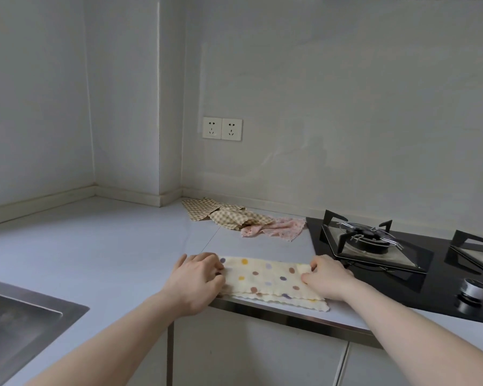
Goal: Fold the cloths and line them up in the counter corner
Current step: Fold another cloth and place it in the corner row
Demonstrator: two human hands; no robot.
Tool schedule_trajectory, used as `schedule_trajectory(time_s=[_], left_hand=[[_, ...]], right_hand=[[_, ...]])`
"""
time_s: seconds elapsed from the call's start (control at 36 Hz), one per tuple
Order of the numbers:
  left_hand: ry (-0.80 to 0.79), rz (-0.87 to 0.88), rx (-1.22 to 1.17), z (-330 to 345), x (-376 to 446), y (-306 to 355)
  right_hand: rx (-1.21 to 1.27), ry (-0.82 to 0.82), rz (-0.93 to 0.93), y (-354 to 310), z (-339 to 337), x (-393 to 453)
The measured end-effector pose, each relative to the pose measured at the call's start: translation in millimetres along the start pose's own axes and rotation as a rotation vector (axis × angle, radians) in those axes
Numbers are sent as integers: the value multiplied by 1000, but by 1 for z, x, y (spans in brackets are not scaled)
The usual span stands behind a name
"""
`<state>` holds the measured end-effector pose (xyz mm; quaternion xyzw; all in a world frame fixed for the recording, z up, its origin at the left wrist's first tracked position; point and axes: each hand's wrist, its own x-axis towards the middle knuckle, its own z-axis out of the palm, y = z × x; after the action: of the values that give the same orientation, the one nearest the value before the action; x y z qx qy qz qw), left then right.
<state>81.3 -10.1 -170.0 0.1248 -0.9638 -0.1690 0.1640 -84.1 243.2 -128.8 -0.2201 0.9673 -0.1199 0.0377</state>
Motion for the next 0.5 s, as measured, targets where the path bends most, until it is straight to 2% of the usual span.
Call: schedule_trajectory(time_s=[0.11, 0.31, 0.5], left_hand=[[15, -3, -22, 2, 0, -3], [21, -19, -111, -1, -1, -2], [-2, -47, -85, -3, -6, 0]], right_hand=[[108, 9, -3, 3, -3, 4], [312, 214, -1, -4, -19, 3], [537, 306, 29, -37, -44, -4]])
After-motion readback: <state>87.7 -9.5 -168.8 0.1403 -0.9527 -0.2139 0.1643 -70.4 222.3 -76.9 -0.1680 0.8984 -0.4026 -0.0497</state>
